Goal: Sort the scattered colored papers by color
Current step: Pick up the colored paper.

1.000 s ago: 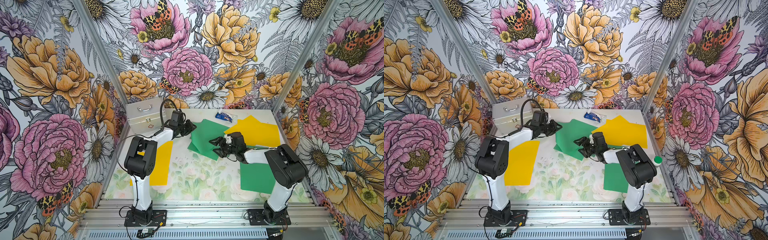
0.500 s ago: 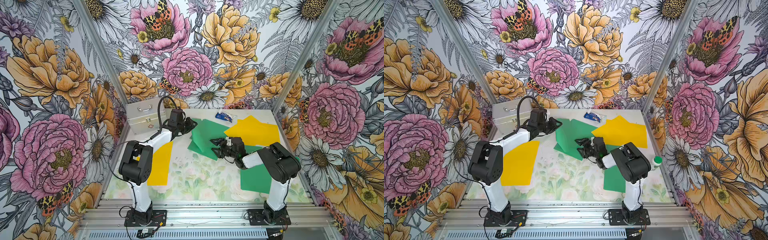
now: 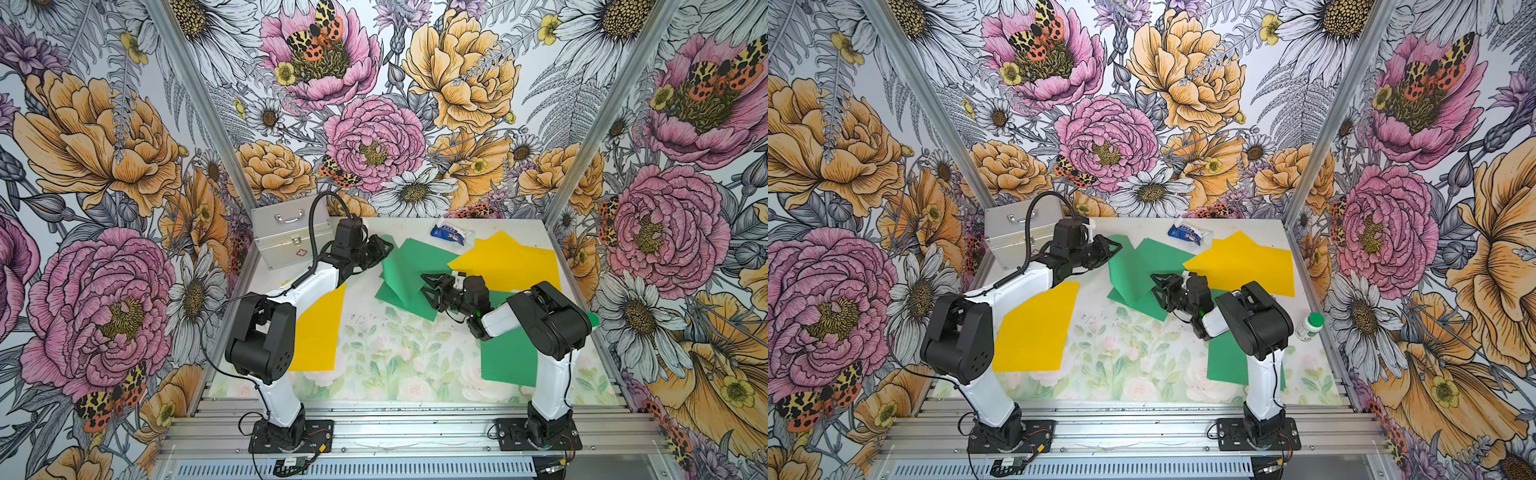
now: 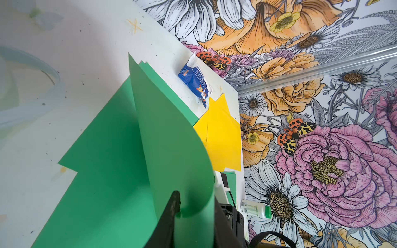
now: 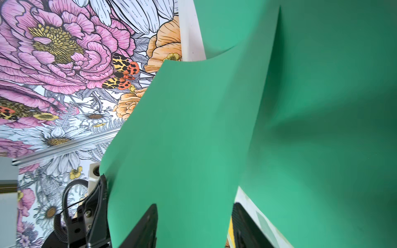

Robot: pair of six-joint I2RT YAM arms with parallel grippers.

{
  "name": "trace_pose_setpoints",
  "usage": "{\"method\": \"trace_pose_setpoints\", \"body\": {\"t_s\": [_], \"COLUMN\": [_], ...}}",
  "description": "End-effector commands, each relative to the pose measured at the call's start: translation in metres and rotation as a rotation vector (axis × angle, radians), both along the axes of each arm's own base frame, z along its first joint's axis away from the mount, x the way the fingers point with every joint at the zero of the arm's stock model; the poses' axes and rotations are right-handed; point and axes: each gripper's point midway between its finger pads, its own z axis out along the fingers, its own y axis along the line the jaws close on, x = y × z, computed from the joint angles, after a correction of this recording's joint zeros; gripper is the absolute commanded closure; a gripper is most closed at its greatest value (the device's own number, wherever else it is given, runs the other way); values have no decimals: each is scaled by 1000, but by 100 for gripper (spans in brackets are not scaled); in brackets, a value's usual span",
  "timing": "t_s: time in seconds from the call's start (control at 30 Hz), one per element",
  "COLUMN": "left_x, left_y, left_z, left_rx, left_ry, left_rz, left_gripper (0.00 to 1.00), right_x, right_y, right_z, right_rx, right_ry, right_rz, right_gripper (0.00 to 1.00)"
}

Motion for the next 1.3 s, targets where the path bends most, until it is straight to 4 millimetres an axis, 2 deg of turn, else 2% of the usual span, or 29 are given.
{"method": "trace_pose_setpoints", "body": {"t_s": [0.0,0.1,0.27,0.53,0.73,0.83,1.07,1.27], "left_x": [1,0,1,-3,-6,-5,-4,-7], "left_y": [0,0,-1,-3,-1,2,-2,-3], "left_z": [10,9,13,16,17,20,29,35], "left_rx": [-9,-3,-10,-15,-15,-18,-39,-46], "left_ry": [-32,-32,-41,-45,-48,-54,-67,-77], "left_rz": [14,19,14,7,12,18,1,-4], "left_gripper": [78,78,78,79,79,79,79,80], "right_x": [5,2,2,13,19,15,5,5], "right_y": [6,14,15,18,18,17,27,35], "right_z": [-6,-8,-13,-11,-3,-8,-26,-31], "right_rx": [70,70,66,91,109,102,88,63], "right_ry": [12,16,24,28,13,26,71,77], "right_rz": [-18,-9,-10,-38,-63,-62,-32,-13], "right_gripper": [44,44,42,43,51,52,70,74]}}
